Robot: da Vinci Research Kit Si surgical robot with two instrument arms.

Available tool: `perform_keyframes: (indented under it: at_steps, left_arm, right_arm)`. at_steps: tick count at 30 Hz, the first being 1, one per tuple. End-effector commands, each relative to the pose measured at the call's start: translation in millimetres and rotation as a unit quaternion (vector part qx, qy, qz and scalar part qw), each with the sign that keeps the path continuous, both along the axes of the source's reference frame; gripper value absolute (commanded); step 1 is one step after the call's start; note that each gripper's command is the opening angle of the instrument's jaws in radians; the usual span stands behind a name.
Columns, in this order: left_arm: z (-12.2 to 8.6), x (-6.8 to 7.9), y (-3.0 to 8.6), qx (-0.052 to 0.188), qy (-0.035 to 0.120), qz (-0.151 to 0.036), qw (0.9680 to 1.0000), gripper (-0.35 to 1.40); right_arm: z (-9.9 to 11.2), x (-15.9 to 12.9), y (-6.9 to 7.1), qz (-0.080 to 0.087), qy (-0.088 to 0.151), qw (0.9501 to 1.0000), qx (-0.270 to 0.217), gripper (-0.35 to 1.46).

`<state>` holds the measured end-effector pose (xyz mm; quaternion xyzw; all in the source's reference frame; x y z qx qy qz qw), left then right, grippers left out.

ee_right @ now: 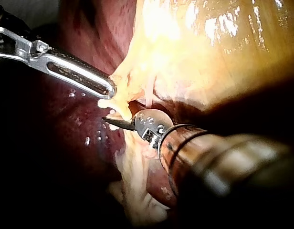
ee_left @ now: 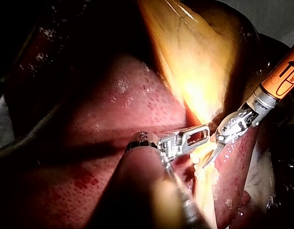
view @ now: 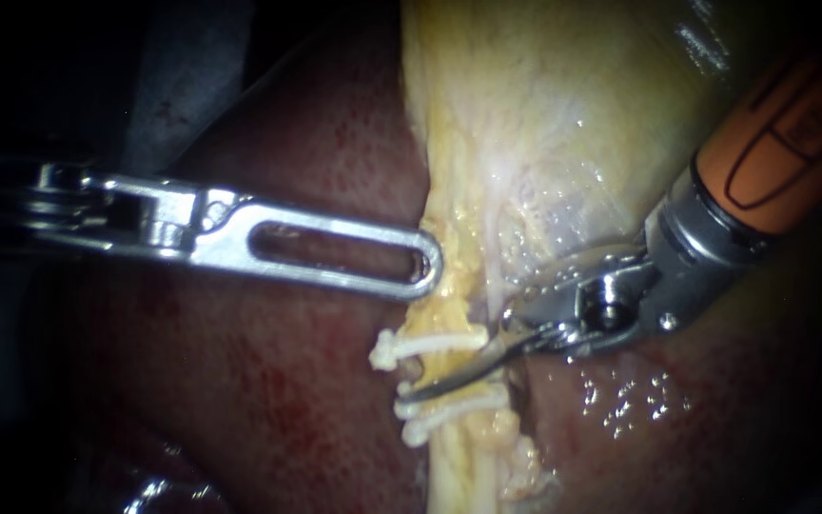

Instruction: Go to the cutting position left tube

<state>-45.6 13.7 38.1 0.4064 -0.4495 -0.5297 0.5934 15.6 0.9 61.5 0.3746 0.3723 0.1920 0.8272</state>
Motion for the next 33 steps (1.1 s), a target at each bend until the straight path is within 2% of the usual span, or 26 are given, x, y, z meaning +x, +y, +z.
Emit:
perform_keyframes:
  at_steps: [1,12,18,33]
  left_arm:
    - [0.0,0.0,0.0,0.0,0.0,0.0,1.0,-0.35]
    - [0.0,0.0,0.0,0.0,0.0,0.0,1.0,-0.35]
    - [0.0,-0.1,0.0,0.0,0.0,0.0,1.0,-0.35]
    - [0.0,-0.2,0.0,0.0,0.001,-0.001,1.0,-0.35]
  right_arm:
    - [0.0,0.0,0.0,0.0,0.001,1.0,0.001,0.51]
    - [0.2,0.0,0.2,0.007,0.0,0.9999,0.008,0.48]
    - [0.2,0.0,0.3,0.018,0.013,0.9996,0.016,0.46]
    - [0.3,0.0,0.2,0.018,0.013,0.9996,0.015,0.46]
